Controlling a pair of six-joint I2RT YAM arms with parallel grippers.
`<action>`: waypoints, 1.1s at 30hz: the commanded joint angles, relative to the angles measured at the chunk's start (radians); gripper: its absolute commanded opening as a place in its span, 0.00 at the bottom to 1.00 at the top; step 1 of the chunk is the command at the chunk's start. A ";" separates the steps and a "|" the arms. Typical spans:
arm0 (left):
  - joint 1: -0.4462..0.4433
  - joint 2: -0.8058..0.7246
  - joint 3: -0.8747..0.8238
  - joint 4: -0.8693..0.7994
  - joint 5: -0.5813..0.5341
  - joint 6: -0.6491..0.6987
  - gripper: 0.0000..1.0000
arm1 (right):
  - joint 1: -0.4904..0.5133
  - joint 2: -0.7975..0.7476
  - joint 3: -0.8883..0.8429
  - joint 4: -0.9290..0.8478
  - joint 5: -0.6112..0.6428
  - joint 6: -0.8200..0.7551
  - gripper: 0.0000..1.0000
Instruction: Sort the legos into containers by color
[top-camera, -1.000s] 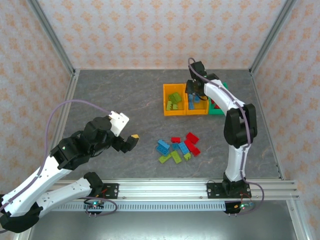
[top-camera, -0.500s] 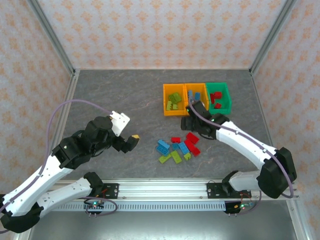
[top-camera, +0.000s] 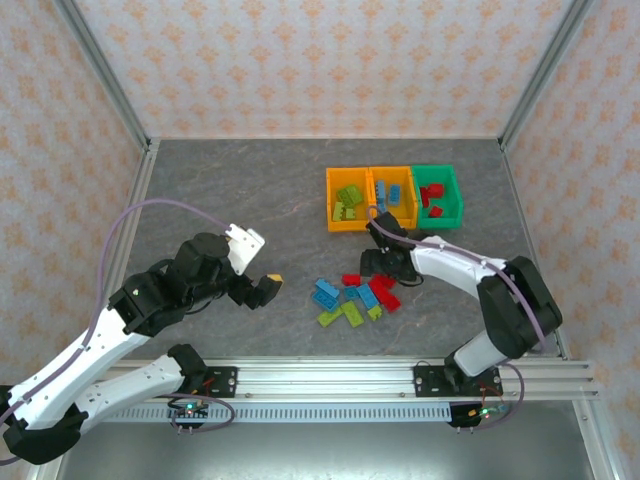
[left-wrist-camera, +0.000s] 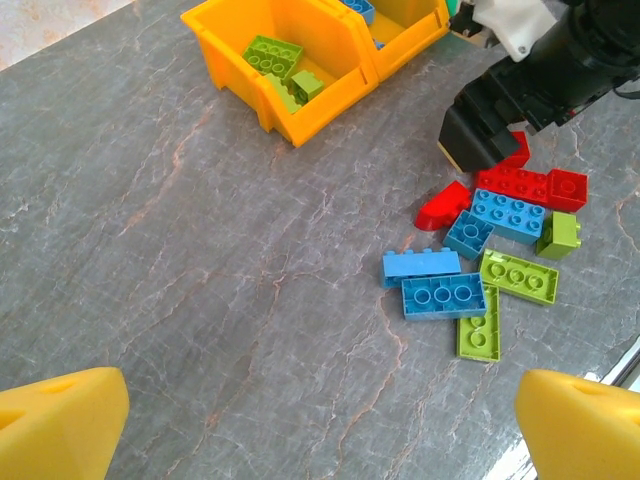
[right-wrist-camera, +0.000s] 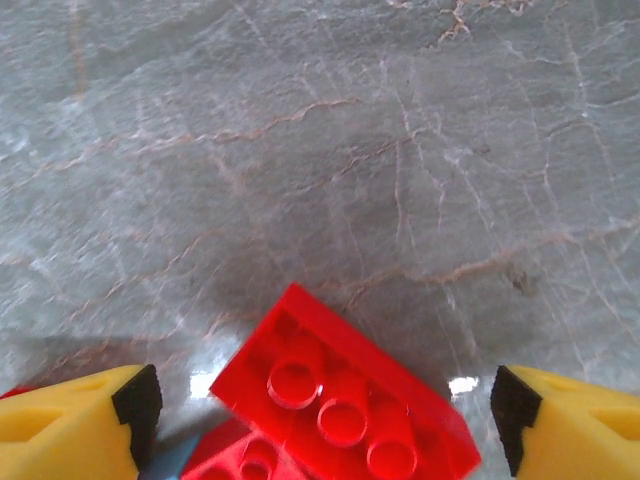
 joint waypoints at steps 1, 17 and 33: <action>0.007 -0.013 -0.011 -0.003 0.001 0.007 1.00 | -0.013 0.038 -0.008 0.035 -0.021 0.010 0.83; 0.007 -0.008 -0.012 -0.010 -0.019 0.005 1.00 | -0.042 0.028 -0.061 0.015 0.090 0.095 0.49; 0.008 -0.008 -0.010 -0.009 -0.013 0.003 1.00 | -0.066 -0.232 -0.113 -0.122 0.123 0.198 0.70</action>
